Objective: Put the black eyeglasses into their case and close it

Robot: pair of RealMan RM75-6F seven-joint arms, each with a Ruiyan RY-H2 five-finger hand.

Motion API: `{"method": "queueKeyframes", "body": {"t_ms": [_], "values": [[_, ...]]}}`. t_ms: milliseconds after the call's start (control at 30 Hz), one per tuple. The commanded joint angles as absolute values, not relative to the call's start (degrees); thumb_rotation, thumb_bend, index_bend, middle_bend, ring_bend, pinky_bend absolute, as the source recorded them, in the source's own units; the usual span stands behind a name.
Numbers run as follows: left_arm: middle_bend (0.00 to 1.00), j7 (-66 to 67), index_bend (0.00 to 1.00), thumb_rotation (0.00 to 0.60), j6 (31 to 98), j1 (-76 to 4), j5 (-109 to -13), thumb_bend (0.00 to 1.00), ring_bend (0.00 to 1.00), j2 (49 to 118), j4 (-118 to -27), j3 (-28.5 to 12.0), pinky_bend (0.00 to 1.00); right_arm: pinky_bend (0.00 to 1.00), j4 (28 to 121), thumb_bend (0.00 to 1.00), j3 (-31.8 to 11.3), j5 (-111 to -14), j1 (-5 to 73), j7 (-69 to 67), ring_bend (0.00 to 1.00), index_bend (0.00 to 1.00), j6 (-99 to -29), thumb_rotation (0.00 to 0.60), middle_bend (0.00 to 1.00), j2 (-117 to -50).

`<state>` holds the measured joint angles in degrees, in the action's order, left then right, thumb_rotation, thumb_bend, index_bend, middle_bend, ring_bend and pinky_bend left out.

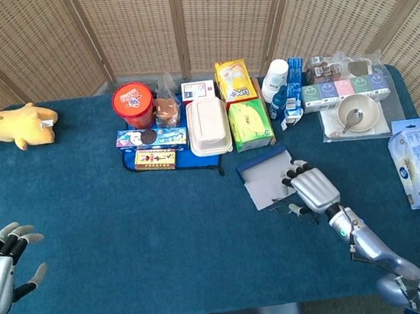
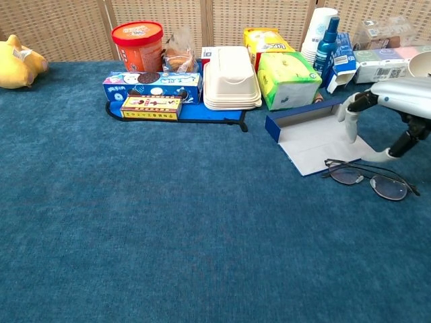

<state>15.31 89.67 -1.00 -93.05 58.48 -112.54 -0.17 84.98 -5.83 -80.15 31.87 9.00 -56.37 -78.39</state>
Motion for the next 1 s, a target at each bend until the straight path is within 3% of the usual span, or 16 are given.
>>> {"method": "queueKeyframes", "body": {"t_ms": [33,1000], "values": [[0.28,15.2,0.35,0.6,89.6,-1.1,-93.1,0.23,0.18,58.6,-112.5,-0.2,0.22,0.19,88.5,0.25,-4.6,-78.5,30.2,12.4,0.2,0.44,-57.8,0.6,0.24,-76.9],[0.28,14.1,0.35,0.6,89.5,-1.4,-92.7,0.23,0.18,58.6,-111.6,-0.5,0.22,0.19,84.8,0.27,-4.4,-71.0,29.2,19.5,0.15,0.36,-58.4,0.6,0.19,-83.4]]}}
